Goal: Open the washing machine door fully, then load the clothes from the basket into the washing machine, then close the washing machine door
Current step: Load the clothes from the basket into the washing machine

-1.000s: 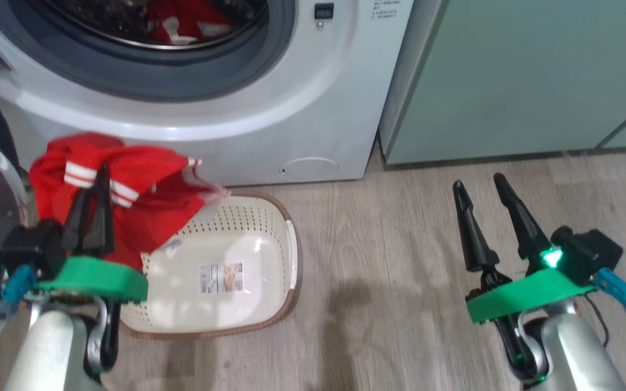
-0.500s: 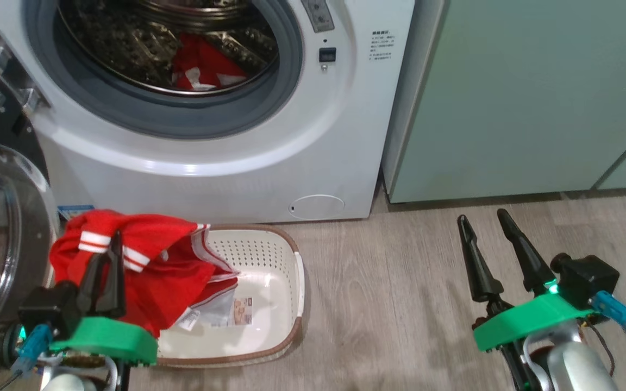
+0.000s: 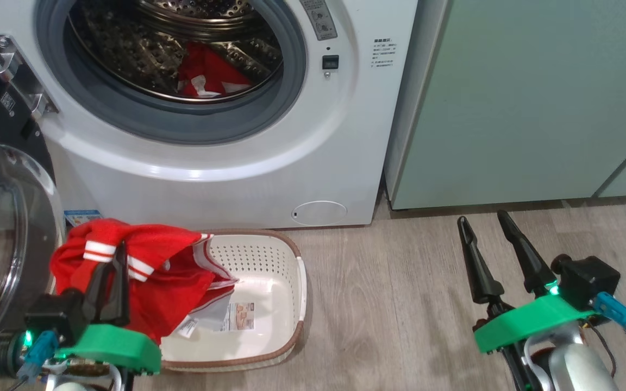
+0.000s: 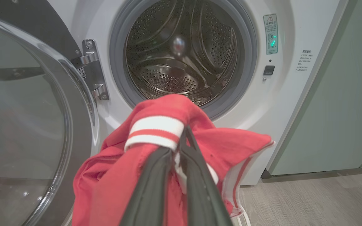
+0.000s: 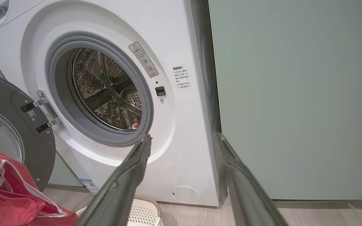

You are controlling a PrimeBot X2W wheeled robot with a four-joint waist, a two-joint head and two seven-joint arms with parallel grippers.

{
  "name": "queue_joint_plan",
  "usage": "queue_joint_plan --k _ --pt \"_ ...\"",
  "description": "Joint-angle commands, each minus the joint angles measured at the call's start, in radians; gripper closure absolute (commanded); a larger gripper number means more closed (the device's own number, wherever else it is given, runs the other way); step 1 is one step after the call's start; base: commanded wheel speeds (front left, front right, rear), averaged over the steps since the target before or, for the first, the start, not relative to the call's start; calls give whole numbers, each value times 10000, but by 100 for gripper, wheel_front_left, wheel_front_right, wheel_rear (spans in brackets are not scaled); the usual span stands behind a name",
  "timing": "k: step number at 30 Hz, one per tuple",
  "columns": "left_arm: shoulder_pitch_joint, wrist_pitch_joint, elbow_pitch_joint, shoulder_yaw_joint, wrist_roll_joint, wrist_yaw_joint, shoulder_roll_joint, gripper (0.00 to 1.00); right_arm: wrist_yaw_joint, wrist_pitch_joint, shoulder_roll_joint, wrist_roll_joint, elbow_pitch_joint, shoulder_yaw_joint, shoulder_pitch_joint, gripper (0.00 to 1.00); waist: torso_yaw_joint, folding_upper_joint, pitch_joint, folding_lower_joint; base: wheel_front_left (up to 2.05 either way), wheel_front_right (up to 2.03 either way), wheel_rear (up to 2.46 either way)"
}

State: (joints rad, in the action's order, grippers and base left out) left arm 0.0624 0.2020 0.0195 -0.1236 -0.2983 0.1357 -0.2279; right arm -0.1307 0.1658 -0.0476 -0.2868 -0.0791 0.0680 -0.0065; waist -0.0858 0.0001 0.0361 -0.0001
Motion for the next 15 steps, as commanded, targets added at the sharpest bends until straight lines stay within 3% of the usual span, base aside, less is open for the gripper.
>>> queue_joint_plan --k 1,9,15 --pt "-348 -25 444 385 12 65 -234 100 0 -6 -26 44 391 223 -175 0 -2 -1 12 1 0 0 0" --pt "-613 -72 473 368 -25 98 -285 100 0 38 -26 20 500 265 -295 0 -47 -1 319 1 0 0 0" --pt "-1696 -270 129 224 -60 -102 -377 100 0 128 -26 -12 768 457 -529 0 -258 -1 1067 1 0 0 0"
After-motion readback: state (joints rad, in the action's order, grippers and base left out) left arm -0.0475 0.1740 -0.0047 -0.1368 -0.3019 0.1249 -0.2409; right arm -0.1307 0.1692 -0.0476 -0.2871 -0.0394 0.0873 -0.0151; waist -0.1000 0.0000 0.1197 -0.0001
